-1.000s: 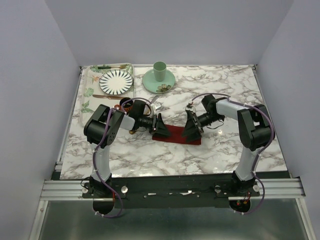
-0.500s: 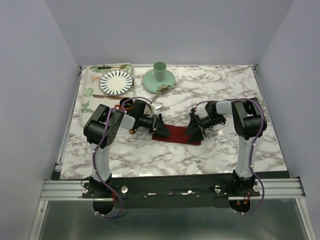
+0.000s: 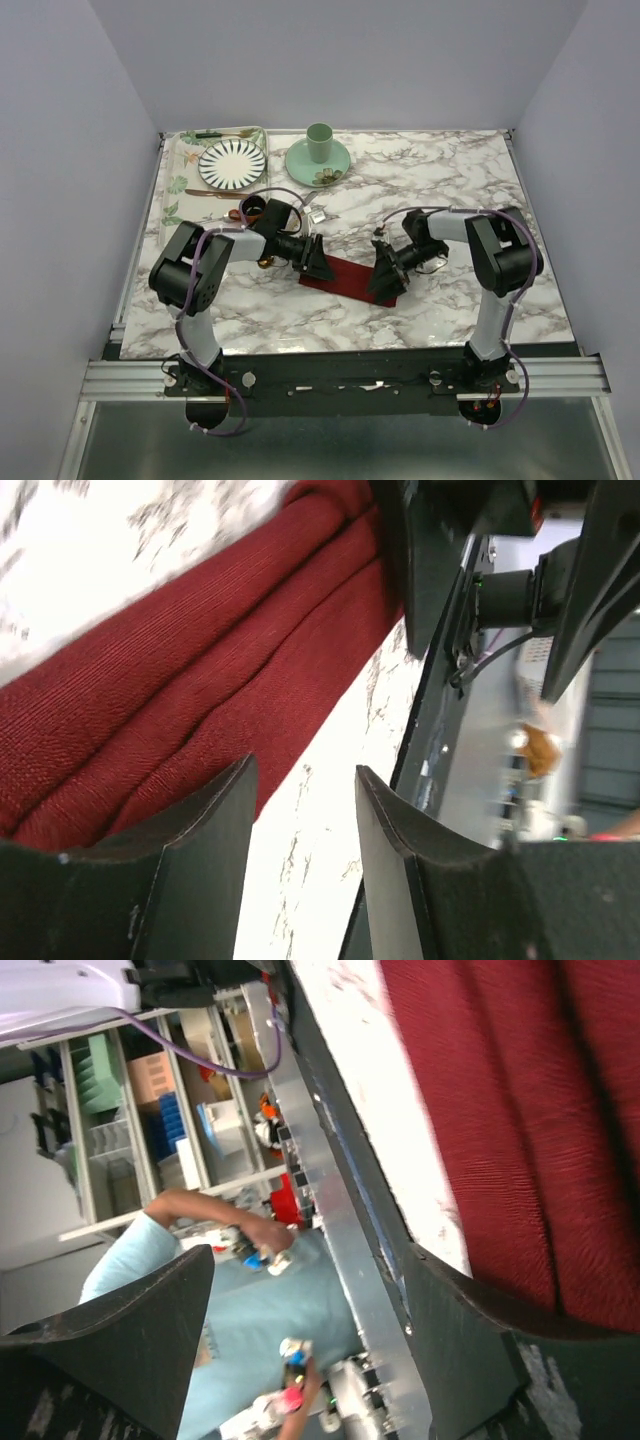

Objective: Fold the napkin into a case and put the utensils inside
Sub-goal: Smooth out the top corner of the smaller-rectangle-folded napkin from the folded napkin, then stuff the top corner of the smaller-rectangle-folded napkin into the folded napkin.

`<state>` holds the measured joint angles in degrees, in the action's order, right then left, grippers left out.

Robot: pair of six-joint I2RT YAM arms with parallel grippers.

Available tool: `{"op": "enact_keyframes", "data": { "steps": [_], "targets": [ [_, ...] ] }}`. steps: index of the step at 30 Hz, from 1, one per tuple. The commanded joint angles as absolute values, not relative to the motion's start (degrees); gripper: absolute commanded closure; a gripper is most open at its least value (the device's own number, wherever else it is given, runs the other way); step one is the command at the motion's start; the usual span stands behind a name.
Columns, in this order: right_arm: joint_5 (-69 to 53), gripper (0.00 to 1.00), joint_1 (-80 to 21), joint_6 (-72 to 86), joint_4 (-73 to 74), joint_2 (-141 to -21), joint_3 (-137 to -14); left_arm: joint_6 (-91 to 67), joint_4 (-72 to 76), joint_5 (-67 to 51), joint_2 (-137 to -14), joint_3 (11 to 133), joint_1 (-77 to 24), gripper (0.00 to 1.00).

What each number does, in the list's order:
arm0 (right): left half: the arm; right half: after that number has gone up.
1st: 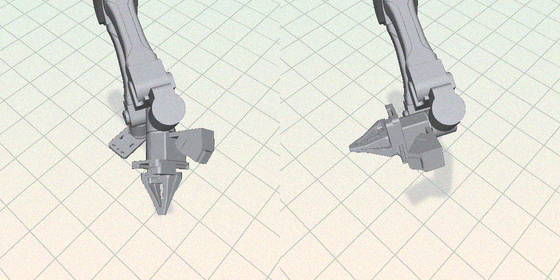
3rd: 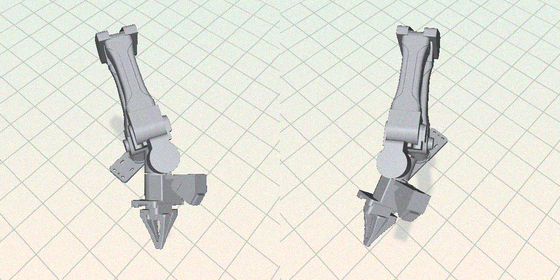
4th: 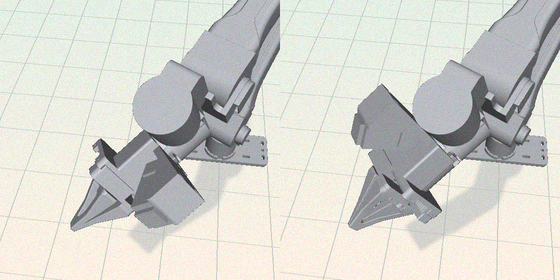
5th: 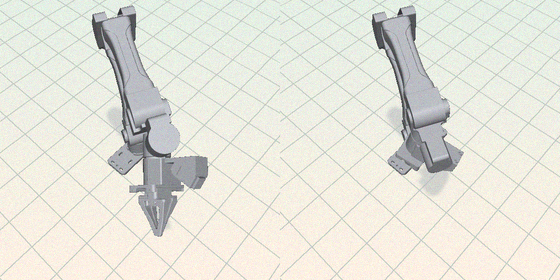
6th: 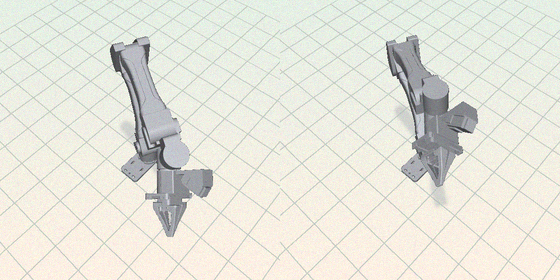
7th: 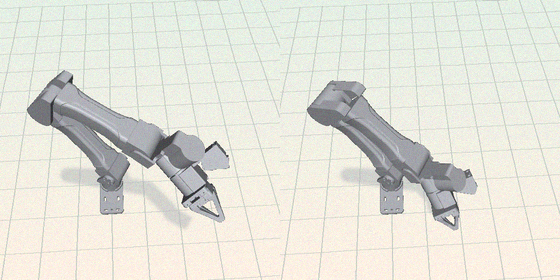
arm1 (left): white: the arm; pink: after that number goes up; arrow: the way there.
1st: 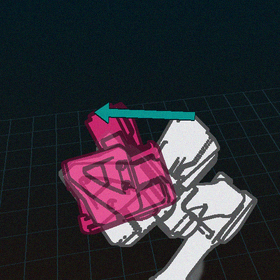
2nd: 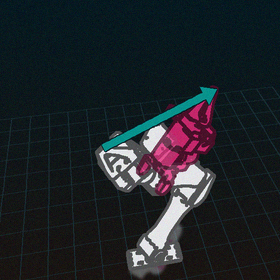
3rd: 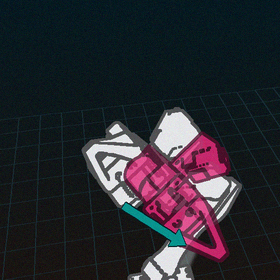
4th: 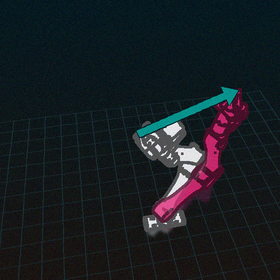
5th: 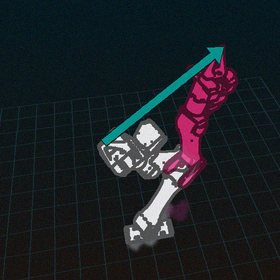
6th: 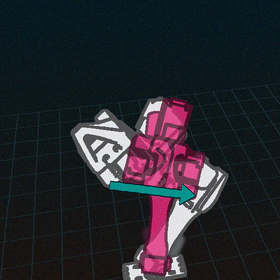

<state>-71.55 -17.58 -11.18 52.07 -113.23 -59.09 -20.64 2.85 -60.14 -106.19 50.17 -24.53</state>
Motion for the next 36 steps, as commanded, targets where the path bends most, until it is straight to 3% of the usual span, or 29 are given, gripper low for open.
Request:
{"op": "enact_keyframes", "data": {
  "steps": [1,4,8,11,20,25,36],
  "targets": [
    [-71.8,0.19,-13.9,-12.6,57.0,-102.8,-63.4,-7.8,-4.2,-56.3,-96.3,53.8,-25.6,0.47],
    [-65.9,0.24,-9.2,-9.9,55.0,-99.6,-62.3,-0.4,-6.2,-54.2,-94.9,57.0,-27.8,0.47],
    [-54.5,0.46,-4.4,-4.8,50.4,-96.7,-59.7,13.9,-11.9,-51.0,-97.2,62.3,-32.8,0.45],
    [-49.8,0.51,-3.3,-3.8,49.2,-97.0,-59.2,24.2,-14.6,-48.6,-99.7,66.0,-37.4,0.42],
    [-46.1,0.55,-2.6,-2.6,47.6,-98.1,-60.1,40.5,-23.3,-43.9,-110.0,77.7,-46.1,0.37],
    [-46.3,0.6,-2.5,-2.3,47.3,-99.1,-60.4,43.7,-27.1,-43.6,-114.2,81.4,-48.5,0.39],
    [-47.8,0.59,-2.5,-2.3,47.3,-99.7,-60.4,43.4,-26.5,-39.5,-117.0,81.7,-49.7,0.38]
  ]
}}
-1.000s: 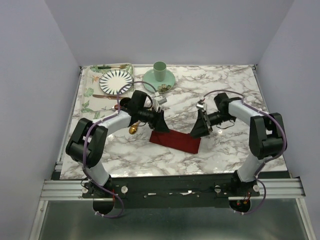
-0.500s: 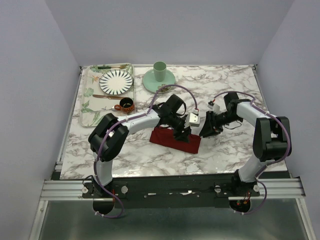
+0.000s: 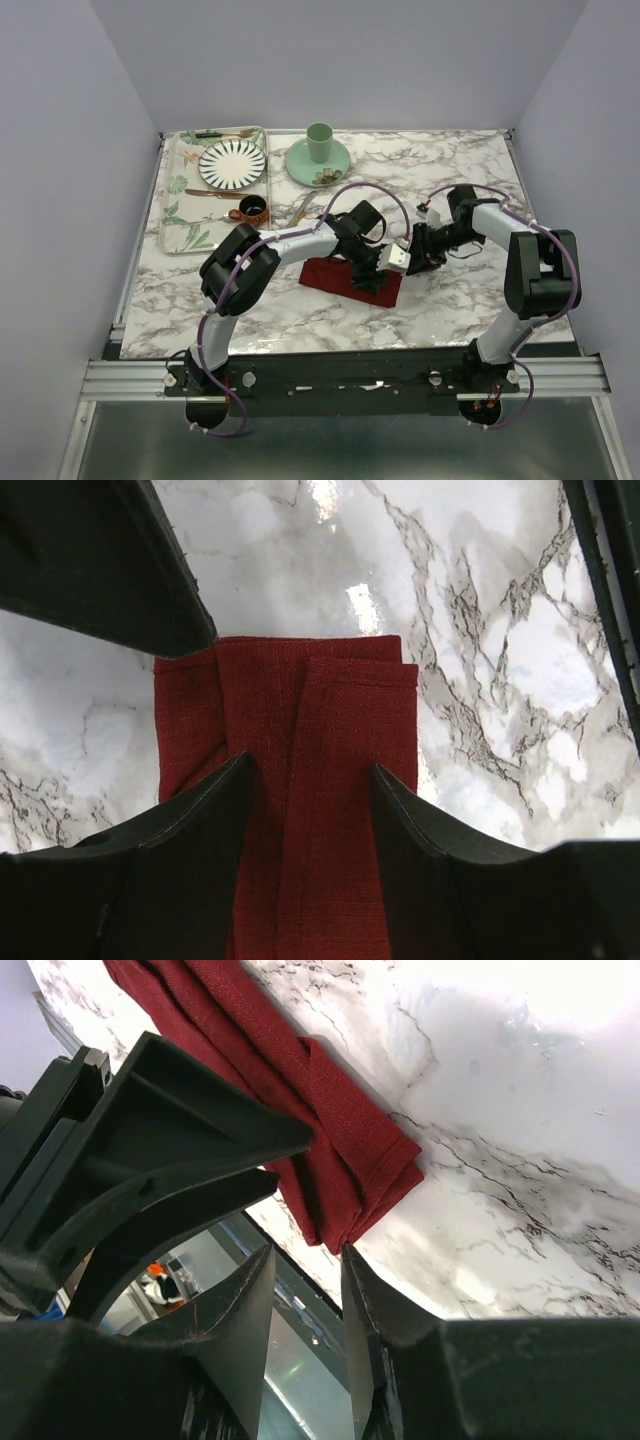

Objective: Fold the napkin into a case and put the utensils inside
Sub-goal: Stuff the top corner of the smaller-rectangle-folded napkin into the folded napkin.

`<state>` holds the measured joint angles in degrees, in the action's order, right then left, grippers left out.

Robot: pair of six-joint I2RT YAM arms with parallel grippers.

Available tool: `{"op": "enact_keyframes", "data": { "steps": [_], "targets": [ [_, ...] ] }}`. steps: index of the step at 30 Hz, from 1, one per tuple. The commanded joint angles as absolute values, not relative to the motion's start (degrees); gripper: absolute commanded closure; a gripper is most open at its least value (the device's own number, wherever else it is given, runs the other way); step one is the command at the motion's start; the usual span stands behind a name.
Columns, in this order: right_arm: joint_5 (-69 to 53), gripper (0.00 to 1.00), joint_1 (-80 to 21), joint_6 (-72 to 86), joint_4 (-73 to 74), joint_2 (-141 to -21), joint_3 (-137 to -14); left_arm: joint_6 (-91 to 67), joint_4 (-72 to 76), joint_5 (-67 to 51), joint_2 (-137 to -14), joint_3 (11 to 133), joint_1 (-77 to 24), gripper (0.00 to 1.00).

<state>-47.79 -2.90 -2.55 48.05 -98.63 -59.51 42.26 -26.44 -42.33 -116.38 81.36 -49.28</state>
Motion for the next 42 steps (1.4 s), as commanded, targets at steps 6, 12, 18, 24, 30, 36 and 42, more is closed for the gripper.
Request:
{"op": "enact_keyframes", "data": {
  "steps": [6,12,18,24,30,36,42],
  "targets": [
    [-48.3,0.59,-2.5,-2.4,47.4,-99.8,-60.4,41.5,-23.3,-37.7,-116.0,81.2,-49.7,0.36],
    [-48.4,0.59,-2.5,-2.3,47.4,-100.2,-60.7,40.7,-22.9,-37.7,-116.9,82.3,-49.7,0.38],
    [-48.3,0.59,-2.5,-2.5,47.4,-100.2,-60.6,41.0,-24.3,-38.9,-117.7,82.4,-49.8,0.48],
    [-48.5,0.59,-2.5,-2.4,47.4,-101.0,-61.2,40.2,-24.7,-39.3,-117.9,82.4,-49.8,0.58],
    [-48.9,0.59,-2.5,-2.5,47.5,-101.5,-61.3,39.5,-24.5,-38.8,-118.0,82.0,-49.7,0.69],
    [-49.0,0.59,-2.5,-2.5,47.6,-101.7,-61.5,38.1,-23.3,-38.3,-117.3,81.2,-49.7,0.91],
    [-48.1,0.66,-2.5,-3.0,46.9,-101.2,-62.0,34.7,-19.1,-38.9,-112.0,76.9,-49.7,1.0]
  ]
}}
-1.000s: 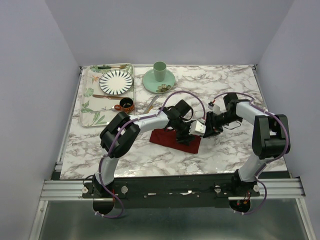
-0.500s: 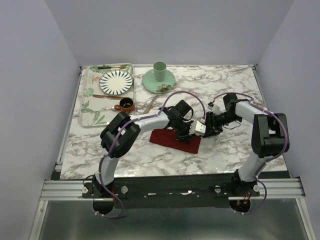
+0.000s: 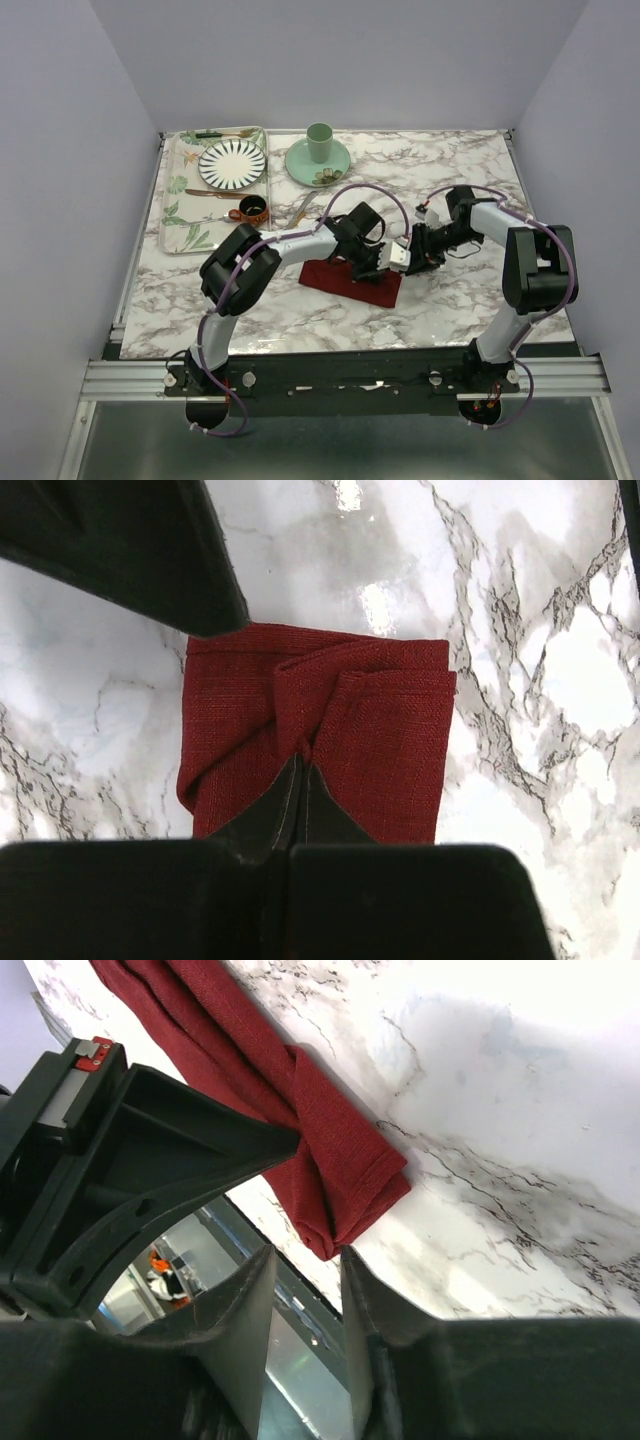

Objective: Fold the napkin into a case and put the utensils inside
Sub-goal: Stuff the top corner of the smaller-rectangle-folded napkin into the folded napkin.

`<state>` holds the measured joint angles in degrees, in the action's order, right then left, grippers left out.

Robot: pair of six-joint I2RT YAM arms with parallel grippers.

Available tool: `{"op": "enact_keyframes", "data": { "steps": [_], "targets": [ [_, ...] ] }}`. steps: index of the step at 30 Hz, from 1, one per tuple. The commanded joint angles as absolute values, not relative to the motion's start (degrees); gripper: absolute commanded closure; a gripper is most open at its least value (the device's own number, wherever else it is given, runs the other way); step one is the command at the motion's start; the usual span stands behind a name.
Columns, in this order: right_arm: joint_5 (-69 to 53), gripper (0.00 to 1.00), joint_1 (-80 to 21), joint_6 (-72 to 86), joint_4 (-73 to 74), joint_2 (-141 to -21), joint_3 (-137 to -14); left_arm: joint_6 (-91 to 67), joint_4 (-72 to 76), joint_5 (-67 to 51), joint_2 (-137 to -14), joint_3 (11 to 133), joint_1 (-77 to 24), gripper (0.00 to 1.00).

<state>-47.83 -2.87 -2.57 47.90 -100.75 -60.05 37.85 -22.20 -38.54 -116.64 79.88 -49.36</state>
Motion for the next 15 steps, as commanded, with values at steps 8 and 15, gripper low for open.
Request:
{"op": "enact_keyframes", "data": {
  "steps": [8,15],
  "targets": [
    [-46.0,0.87,-3.4,-3.2,45.7,-99.4,-62.6,25.3,-14.4,-38.8,-107.1,72.0,-49.7,1.0],
    [-47.5,0.86,-5.5,-3.9,45.9,-99.1,-61.1,19.5,-13.4,-37.5,-106.8,70.7,-49.7,1.0]
  ]
}}
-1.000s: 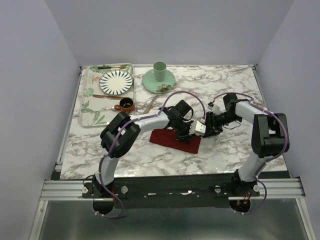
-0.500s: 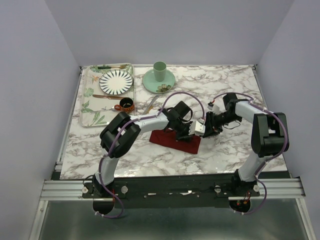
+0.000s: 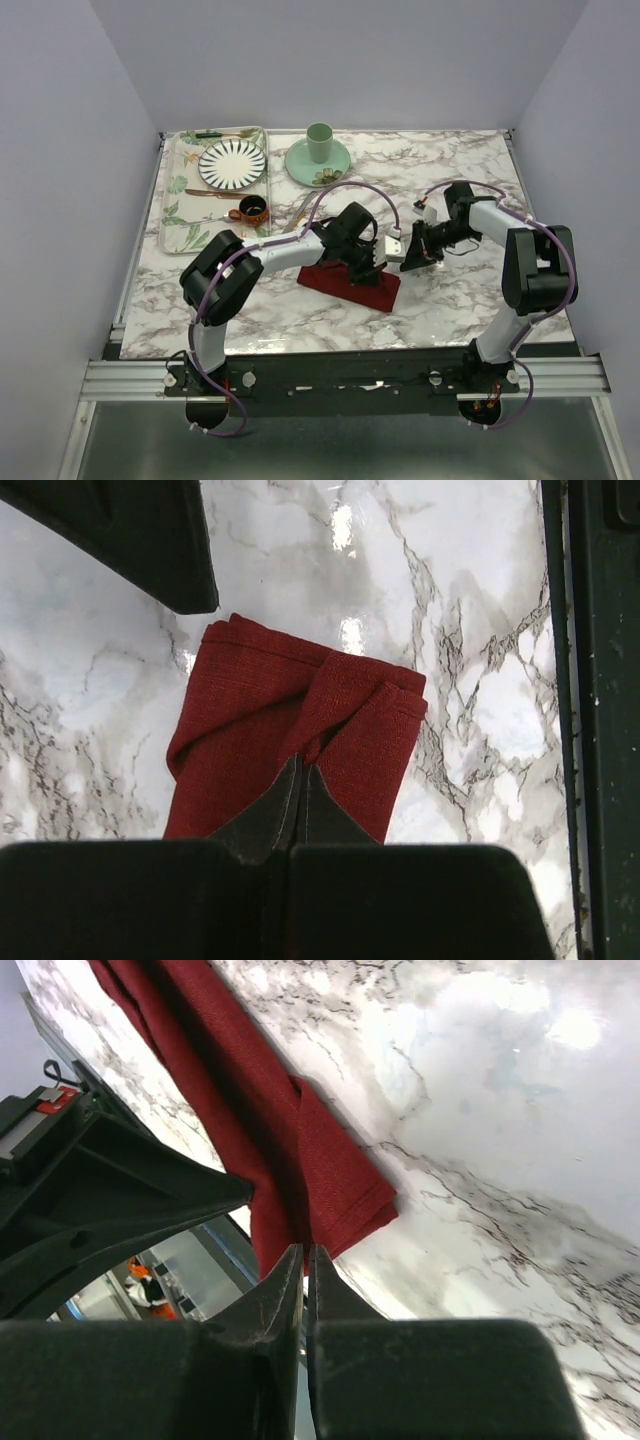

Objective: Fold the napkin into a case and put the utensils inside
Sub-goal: Stuff the top corner of the smaller-rectangle-folded napkin into the folded napkin.

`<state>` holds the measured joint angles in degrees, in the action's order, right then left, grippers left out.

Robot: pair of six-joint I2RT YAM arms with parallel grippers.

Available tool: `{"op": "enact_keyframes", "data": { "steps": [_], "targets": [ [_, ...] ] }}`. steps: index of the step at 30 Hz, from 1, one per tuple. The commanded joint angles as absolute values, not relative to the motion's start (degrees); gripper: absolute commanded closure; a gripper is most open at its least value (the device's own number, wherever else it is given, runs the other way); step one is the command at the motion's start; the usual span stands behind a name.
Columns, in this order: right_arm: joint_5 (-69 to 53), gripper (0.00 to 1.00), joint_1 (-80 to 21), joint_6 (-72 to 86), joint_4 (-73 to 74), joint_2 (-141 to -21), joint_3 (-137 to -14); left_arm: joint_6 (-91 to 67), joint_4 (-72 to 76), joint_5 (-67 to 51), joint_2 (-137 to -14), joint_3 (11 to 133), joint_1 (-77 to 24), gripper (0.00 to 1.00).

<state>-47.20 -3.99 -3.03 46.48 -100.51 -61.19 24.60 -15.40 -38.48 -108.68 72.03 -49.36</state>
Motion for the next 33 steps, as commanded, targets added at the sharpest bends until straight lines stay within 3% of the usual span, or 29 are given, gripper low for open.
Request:
{"op": "enact_keyframes", "data": {
  "steps": [1,6,8,10,16,23,33],
  "targets": [
    [-47.5,0.85,-5.8,-4.0,45.7,-99.1,-60.8,19.0,-13.3,-37.4,-106.7,70.3,-49.7,1.0],
    [-48.3,0.82,-7.5,-3.7,45.2,-99.8,-59.9,16.4,-11.3,-36.7,-106.3,69.2,-49.7,1.0],
    [-48.3,0.82,-7.9,-3.5,45.1,-100.7,-60.1,15.8,-9.9,-36.6,-106.0,68.4,-49.7,0.88],
    [-48.3,0.82,-7.9,-3.5,45.3,-101.6,-60.6,16.0,-9.0,-37.0,-105.7,67.7,-49.4,0.64],
    [-47.7,0.82,-8.0,-4.0,45.9,-103.0,-60.6,19.7,-8.3,-39.9,-104.7,67.8,-49.1,0.43],
    [-48.5,0.82,-8.1,-3.7,45.7,-104.0,-60.3,24.3,-10.1,-40.9,-108.1,70.8,-50.4,0.37],
    [-49.3,0.82,-9.1,-3.9,45.4,-106.7,-60.6,28.2,-15.3,-42.9,-113.3,77.0,-51.2,0.43]
  ]
}}
